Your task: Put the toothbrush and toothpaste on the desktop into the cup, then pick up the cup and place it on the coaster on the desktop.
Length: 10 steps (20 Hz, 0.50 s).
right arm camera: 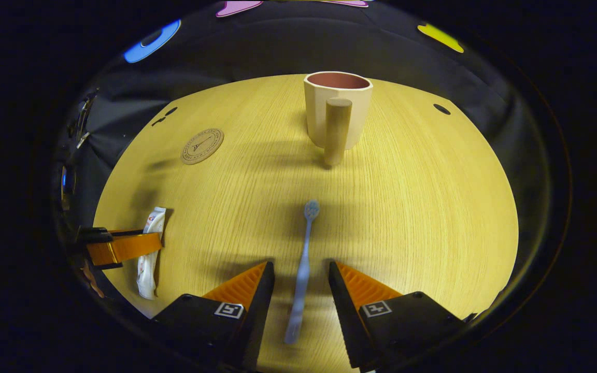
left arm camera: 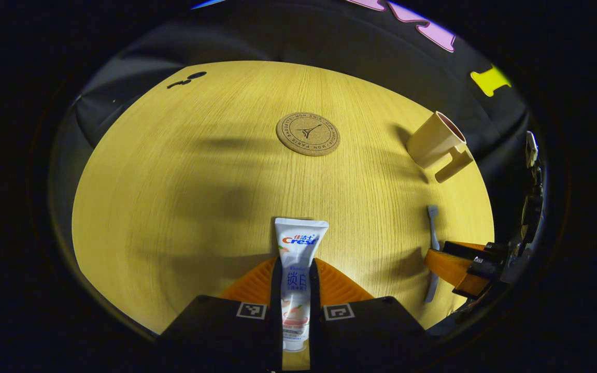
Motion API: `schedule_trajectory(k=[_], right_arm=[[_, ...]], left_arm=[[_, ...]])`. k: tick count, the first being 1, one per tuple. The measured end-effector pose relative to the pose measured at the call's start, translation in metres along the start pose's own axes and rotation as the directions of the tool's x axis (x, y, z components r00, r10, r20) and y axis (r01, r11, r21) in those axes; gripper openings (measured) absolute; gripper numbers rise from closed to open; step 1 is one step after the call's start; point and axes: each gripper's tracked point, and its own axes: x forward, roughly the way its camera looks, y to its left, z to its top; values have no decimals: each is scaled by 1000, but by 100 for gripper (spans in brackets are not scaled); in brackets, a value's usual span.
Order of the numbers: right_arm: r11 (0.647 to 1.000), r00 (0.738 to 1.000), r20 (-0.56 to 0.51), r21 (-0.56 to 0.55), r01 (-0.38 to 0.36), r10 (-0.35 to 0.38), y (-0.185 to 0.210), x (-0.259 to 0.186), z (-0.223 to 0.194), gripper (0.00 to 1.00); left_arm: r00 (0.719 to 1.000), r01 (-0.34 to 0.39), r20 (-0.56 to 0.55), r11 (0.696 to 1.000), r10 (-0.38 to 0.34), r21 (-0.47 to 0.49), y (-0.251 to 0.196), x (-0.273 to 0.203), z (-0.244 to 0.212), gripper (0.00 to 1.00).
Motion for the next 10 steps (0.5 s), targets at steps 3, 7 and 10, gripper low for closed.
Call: schedule_trajectory(k=[3,7,10], right_arm=[[999,999,10,-38,35,-35,-1,2,3,63],[999,998,-35,-12,46,-47,5,1,4,13],[1000,999,-45,-20,21,-22,6,4,7,13]], left_arm=[[1000,-4,-5,1000,4,21,0,0,-1,26],[1000,-10,-8,999,11,45,1,1,-1,26],[1000,-21,-9,998,22,62,1,2,-2,26]])
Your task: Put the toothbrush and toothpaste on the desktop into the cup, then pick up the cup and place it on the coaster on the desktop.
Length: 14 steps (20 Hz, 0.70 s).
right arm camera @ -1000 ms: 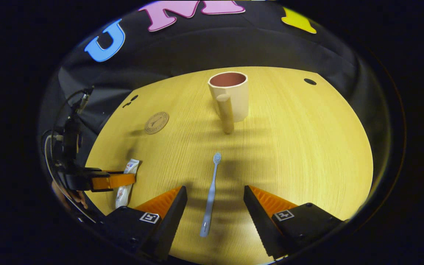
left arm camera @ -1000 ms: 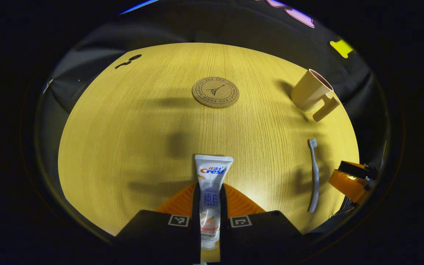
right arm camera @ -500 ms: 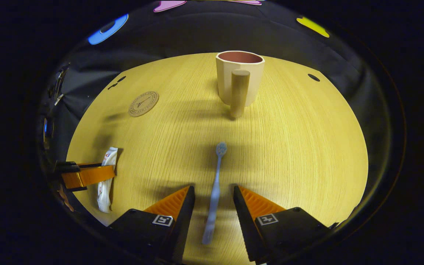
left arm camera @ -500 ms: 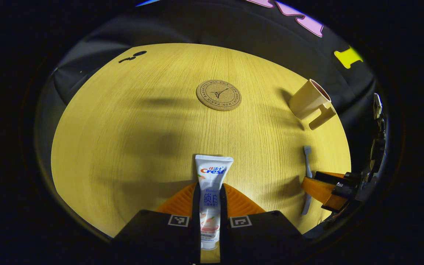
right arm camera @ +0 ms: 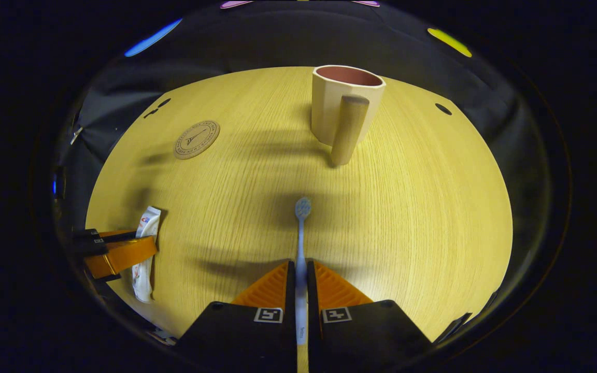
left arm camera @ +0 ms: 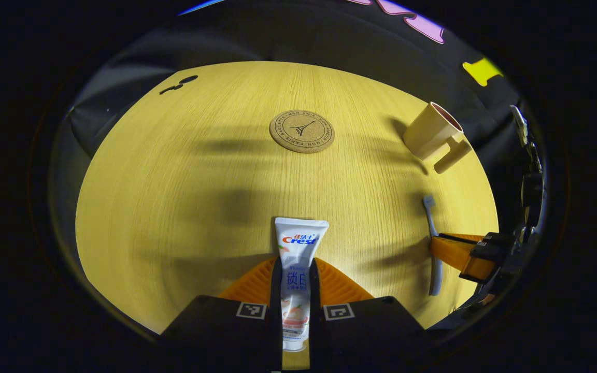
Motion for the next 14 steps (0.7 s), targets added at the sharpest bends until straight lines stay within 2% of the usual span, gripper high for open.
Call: schedule_trajectory(k=[7,12,14], right_arm=[[994,994,16,8,-106,106,-3,-4,-2,5],[990,988,73,6,-138,138,-23,-24,-2,5],[988,981,119,17,-154,151,-31,-32,0,5]], left_arm=[[998,-66,3,991,67,120,1,0,-4,26],[999,-42,25,996,40,77,-1,-4,-6,26],[999,-20,51,999,19,27,0,-8,-7,25]])
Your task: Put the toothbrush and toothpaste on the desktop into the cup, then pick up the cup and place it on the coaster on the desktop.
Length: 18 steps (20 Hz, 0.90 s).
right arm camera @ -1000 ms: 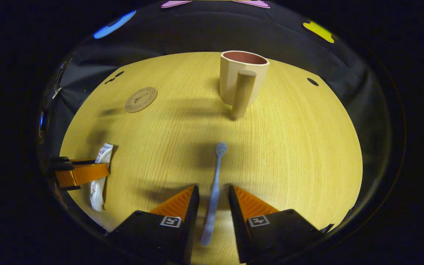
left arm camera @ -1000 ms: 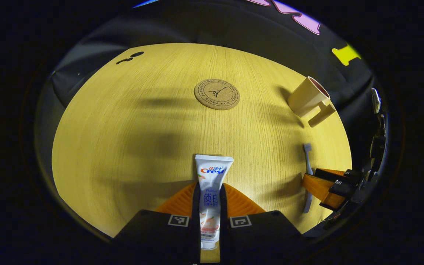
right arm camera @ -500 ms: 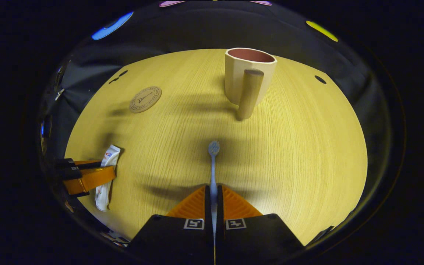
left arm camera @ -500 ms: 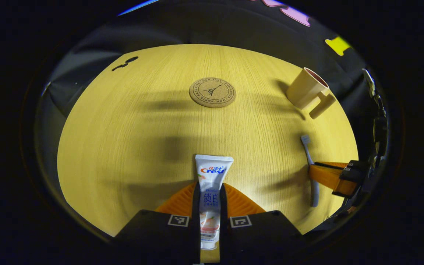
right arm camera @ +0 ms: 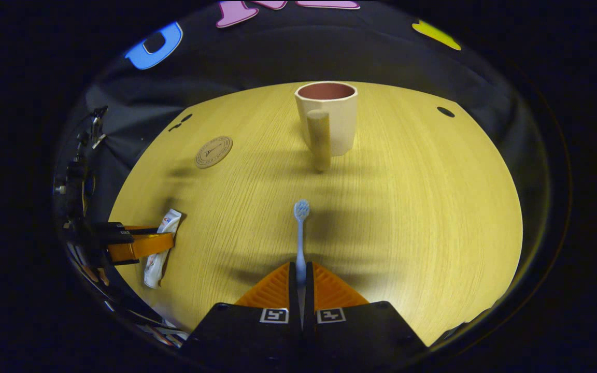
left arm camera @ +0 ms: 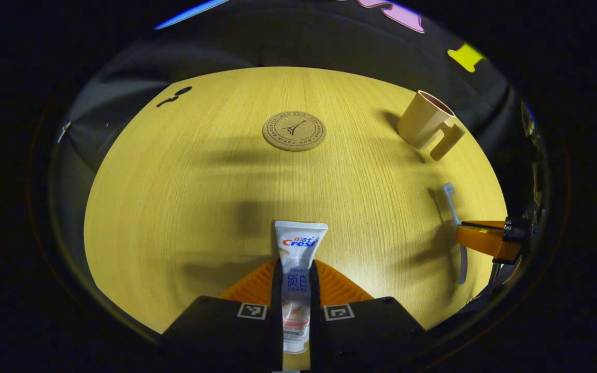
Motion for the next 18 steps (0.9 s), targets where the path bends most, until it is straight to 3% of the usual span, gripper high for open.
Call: schedule_trajectory(k=[1,2,5,10,14,18], right_arm=[[1000,1000,12,6,-6,5,-3,-9,-1,5],[1000,1000,12,12,-18,17,-4,-12,-3,5],[1000,1000,-12,2,-28,28,-13,-18,-11,5],[997,996,50,30,-74,73,-16,-47,6,5],[996,995,62,5,-84,84,-26,-58,9,5],[995,993,76,4,-95,95,-35,-64,8,5]], left_arm=[[1000,10,18,1000,-10,-26,0,-1,0,30],[999,25,35,999,-23,-40,-1,-5,1,25],[995,38,92,998,-35,-40,-4,-23,4,25],[978,62,201,998,-56,-24,-28,-61,34,26],[934,100,342,995,-101,18,-63,-102,81,25],[875,207,443,978,-194,20,-111,-127,138,25]])
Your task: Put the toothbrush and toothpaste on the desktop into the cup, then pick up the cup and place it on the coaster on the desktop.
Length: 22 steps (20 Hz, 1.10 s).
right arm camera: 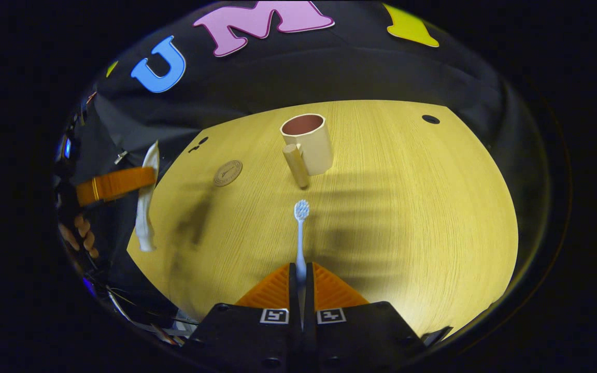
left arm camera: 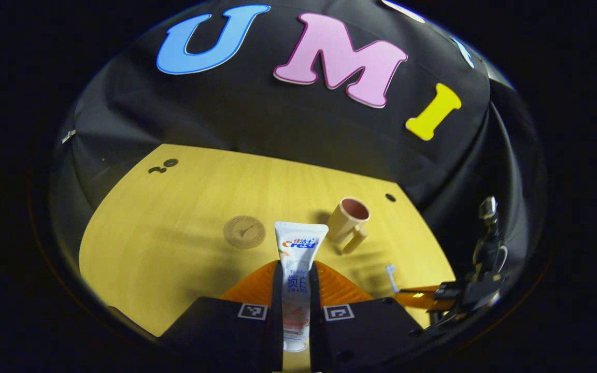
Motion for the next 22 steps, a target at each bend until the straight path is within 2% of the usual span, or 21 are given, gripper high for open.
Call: schedule_trajectory(k=[3,8,13,18,22], right_arm=[[999,1000,-26,-35,-1,0,-8,-1,-12,5],[1000,999,-35,24,-9,9,-15,-7,-18,5],[999,1000,-25,40,17,-16,-34,-14,-16,5],[996,999,-21,80,28,-26,-40,-20,-17,5],[992,1000,-1,128,1,-1,-38,-19,-15,5]], left_arm=[[993,67,93,997,-69,32,-33,13,48,25],[974,163,147,985,-170,60,-82,52,98,25],[944,264,172,957,-282,117,-114,107,116,25],[907,320,220,928,-358,190,-138,157,129,25],[894,347,222,914,-390,209,-140,192,124,25]])
